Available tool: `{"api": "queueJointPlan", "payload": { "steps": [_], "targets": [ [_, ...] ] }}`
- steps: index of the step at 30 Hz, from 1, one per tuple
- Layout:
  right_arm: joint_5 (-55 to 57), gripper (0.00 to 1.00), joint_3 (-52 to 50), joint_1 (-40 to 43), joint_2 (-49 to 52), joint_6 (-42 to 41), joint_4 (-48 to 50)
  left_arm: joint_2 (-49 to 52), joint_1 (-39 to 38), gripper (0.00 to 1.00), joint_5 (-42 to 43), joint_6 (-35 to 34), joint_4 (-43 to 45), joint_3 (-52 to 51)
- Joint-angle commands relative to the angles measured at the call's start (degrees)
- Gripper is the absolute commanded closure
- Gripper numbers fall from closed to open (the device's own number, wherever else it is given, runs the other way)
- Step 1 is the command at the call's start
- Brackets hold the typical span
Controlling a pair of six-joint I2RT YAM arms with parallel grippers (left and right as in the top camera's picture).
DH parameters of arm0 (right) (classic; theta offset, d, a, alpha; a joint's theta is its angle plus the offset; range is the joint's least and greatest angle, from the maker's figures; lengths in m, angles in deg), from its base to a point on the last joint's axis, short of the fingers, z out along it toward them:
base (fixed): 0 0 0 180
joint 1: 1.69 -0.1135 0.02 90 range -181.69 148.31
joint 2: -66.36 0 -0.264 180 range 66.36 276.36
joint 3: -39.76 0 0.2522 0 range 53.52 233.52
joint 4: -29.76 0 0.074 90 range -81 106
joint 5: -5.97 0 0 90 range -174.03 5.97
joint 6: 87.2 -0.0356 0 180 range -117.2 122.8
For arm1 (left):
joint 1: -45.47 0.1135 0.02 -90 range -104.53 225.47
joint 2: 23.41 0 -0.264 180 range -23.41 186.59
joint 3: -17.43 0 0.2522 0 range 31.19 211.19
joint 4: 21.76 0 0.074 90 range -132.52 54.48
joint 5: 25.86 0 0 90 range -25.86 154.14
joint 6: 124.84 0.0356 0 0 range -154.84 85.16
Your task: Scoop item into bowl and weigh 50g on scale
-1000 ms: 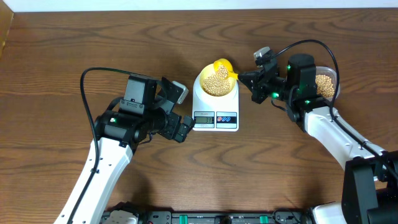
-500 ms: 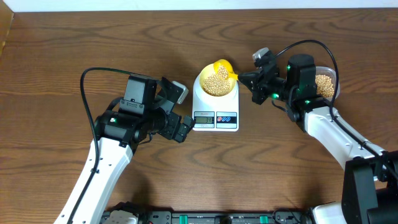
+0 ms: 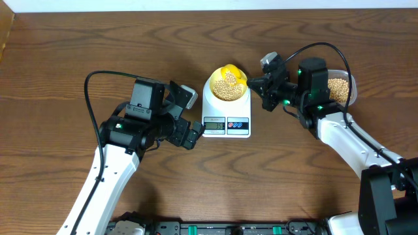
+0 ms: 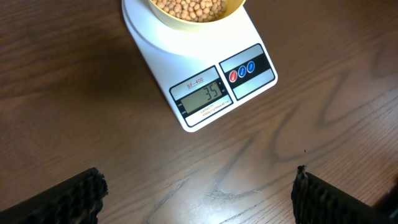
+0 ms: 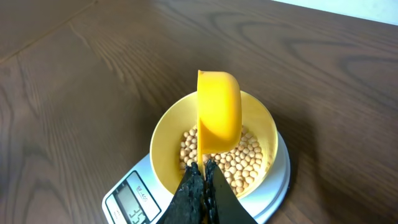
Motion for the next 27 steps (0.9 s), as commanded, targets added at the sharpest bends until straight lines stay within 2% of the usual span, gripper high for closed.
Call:
{"api": "queueJointPlan", "payload": {
  "steps": [1,13,27],
  "targets": [
    [-0.1,0.99,0.3,-1.2,0.1,3.0,0.2,0.2,-0.1,0.02,0.9,-0.5,-0.2,0.1],
    [0.1,0.99,0.3,-1.3,0.1,3.6,0.1,0.2,-0.1,0.02,0.9,-0.5,-0.2,0.1],
    [0.1,0.99,0.3,-1.3,-0.4,11.0,-2.1,0.2,-0.1,0.02,0.9,-0.5,-0.2,0.1]
  ]
}}
